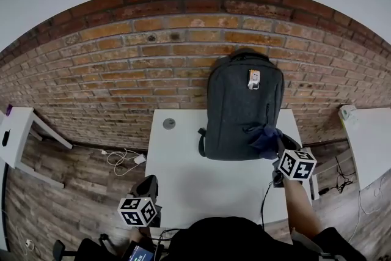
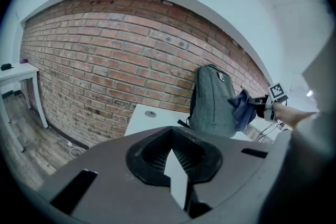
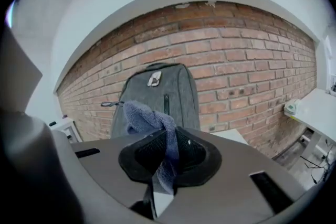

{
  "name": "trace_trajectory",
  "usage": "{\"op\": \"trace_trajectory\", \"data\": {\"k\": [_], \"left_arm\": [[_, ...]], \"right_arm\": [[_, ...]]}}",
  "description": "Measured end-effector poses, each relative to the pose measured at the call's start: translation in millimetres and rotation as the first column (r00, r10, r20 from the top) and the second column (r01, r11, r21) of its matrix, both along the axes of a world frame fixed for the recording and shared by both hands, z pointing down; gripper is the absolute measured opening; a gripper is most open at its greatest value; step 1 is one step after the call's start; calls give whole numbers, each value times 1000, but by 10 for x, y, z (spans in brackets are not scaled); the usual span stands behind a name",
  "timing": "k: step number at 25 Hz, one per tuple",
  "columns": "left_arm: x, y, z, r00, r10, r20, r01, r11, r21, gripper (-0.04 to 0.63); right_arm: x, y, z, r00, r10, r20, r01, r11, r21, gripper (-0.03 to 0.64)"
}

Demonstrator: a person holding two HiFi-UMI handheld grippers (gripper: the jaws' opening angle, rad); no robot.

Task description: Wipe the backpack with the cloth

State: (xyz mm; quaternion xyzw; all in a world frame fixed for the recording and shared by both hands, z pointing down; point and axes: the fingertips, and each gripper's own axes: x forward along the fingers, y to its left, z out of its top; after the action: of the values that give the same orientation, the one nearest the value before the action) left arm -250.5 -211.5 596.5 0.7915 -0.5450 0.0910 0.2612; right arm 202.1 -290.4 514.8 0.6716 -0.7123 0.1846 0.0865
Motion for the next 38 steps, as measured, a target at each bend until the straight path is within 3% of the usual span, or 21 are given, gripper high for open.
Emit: {"op": "trace_trajectory", "data": {"k": [6,15,23,26,30,38], "left_arm": [[-17,21,-7,1000,-10,7,10,1000,1,-3],[-17,-43,-33,1000,-11,7,10,1000,11,-3],[68,-85,-45,1000,11,9,-11,1000,10,-3],[40,-101,-46,1000,4,7,-4,1000,12,-3],[22,-95,-17,1000,-3,-9,3,1000,7,-3],[36,-112,-38,1000,-2,-13,2,1000,15,-3]], "right_arm": [[136,-388,-789,998,-10,-57,18,988,153,35],[344,-970,-1548,987,6,-163,33,973,230,35],[623,-1518,-1989,972,92,-216,-44,976,215,35],[831,-1642,-2140,952,143,-271,-86,974,210,35],[1145,-1706,-2208,942,197,-270,-150,971,184,35],[1083,-1944,-1852,933,148,-330,-136,989,57,35]]}}
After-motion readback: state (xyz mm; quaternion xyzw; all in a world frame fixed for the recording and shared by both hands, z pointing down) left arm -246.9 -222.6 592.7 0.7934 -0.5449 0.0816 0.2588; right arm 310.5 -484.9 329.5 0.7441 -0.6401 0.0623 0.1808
